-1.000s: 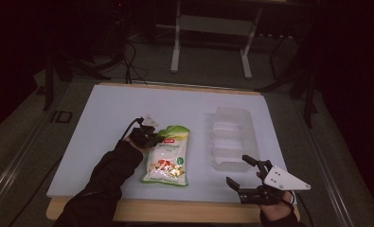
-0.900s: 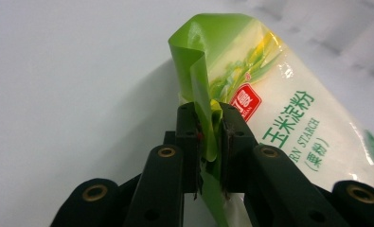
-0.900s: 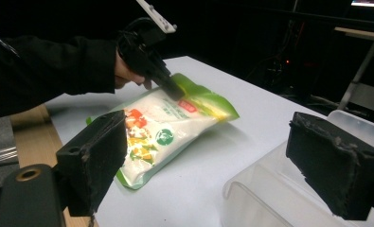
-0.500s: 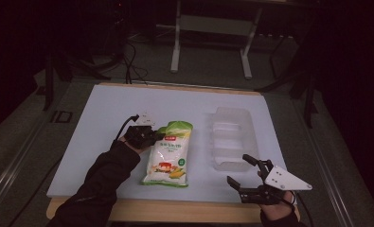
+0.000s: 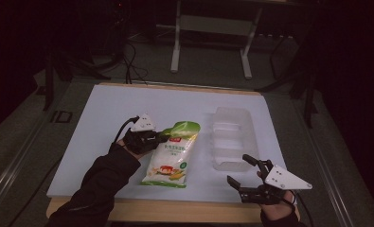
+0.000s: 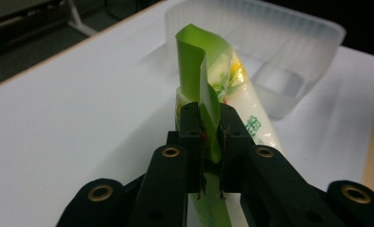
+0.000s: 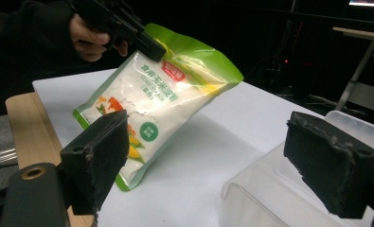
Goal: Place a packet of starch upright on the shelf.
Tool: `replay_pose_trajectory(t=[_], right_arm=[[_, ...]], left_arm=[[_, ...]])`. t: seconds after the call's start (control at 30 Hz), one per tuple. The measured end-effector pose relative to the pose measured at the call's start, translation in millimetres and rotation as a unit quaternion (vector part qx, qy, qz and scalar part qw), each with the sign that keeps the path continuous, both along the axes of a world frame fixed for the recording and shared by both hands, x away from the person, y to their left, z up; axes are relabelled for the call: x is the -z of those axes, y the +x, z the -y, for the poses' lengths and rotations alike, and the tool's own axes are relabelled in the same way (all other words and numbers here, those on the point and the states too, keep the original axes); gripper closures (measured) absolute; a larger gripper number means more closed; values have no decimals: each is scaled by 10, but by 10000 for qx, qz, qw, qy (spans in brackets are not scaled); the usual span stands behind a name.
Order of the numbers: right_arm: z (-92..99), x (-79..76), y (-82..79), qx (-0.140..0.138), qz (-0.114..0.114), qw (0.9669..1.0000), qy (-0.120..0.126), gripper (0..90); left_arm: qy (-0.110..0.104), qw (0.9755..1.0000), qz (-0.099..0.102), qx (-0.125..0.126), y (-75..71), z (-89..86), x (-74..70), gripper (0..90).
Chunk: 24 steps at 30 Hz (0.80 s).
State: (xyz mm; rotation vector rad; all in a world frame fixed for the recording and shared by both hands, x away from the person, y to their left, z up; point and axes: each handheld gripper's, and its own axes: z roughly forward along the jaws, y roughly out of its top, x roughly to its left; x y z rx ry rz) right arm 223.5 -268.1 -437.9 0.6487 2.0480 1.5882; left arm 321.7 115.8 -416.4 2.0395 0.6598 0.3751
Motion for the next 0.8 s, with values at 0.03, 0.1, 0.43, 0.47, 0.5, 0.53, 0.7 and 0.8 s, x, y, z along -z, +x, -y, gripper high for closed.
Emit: replay_pose_trajectory(t=[0.03, 0.1, 0.43, 0.47, 0.5, 0.53, 0.7, 0.8], right_arm=[[3, -5, -3, -3, 3, 10000, 0, 149], [6, -15, -11, 12, 33, 10000, -1, 150], [7, -59, -33, 29, 30, 10000, 22, 169], [9, -71, -34, 38, 31, 10000, 49, 169], [15, -95, -32, 38, 55, 10000, 71, 170], [18, -114, -30, 33, 44, 10000, 83, 170], [3, -247, 10, 38, 107, 9999, 94, 170], [-30, -349, 83, -32, 21, 9999, 102, 170]], left_arm=[[-15, 10000, 32, 19, -35, 15, -18, 840], [-96, 9998, 112, 132, -102, 39, -64, 841], [-376, 9981, 309, 369, -276, 81, -320, 845], [-469, 9976, 270, 434, -275, 67, -354, 845], [-481, 9975, 310, 418, -280, 62, -380, 845], [-531, 9971, 307, 442, -280, 52, -404, 845], [-760, 9953, 330, 509, -284, 36, -489, 846], [-812, 9944, 394, 551, -308, 47, -542, 846]])
